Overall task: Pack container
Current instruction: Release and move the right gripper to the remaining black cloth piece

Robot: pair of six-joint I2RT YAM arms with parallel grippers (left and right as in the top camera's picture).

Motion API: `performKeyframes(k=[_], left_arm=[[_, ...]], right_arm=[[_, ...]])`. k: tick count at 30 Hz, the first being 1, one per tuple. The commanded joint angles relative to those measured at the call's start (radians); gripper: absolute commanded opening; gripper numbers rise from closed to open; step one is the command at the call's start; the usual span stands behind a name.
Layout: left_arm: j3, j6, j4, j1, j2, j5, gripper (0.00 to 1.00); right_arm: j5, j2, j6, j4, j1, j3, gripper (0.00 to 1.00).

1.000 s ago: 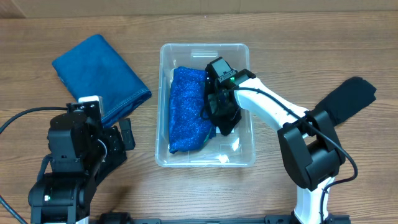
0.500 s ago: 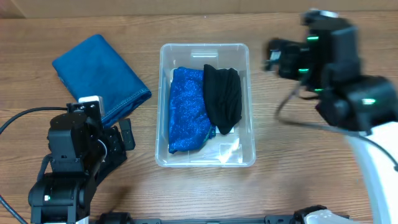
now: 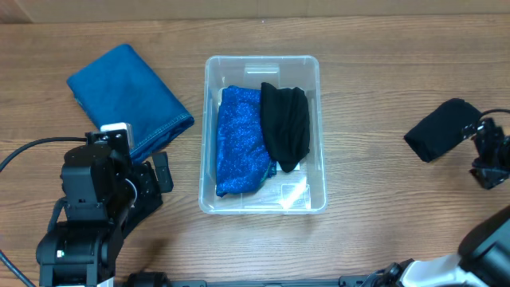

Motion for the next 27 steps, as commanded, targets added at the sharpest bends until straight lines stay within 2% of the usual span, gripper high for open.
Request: performKeyframes(k=[1, 16, 18, 23, 27], left_arm=[[0.023, 0.019, 0.002, -0.002, 0.002, -0.013, 1.0], [0.023, 0.015, 0.002, -0.002, 0.003, -0.01, 1.0], [0.023, 0.015, 0.001, -0.002, 0.003, -0.01, 1.0], [0.023, 0.014, 0.001, -0.002, 0.003, -0.009, 1.0], [0.023, 0.007, 0.001, -0.002, 0.003, -0.01, 1.0]], right_arm=[[-0.138, 0.109, -0.098, 0.059, -0.017, -0.021, 1.0], [-0.312, 0.367, -0.116, 0.291, 0.022, -0.021, 0.99], [-0.313, 0.367, -0.116, 0.305, 0.042, -0.02, 0.9], [-0.313, 0.367, -0.116, 0.32, 0.055, -0.02, 0.45], [-0.314, 0.367, -0.116, 0.316, 0.055, -0.02, 0.21]])
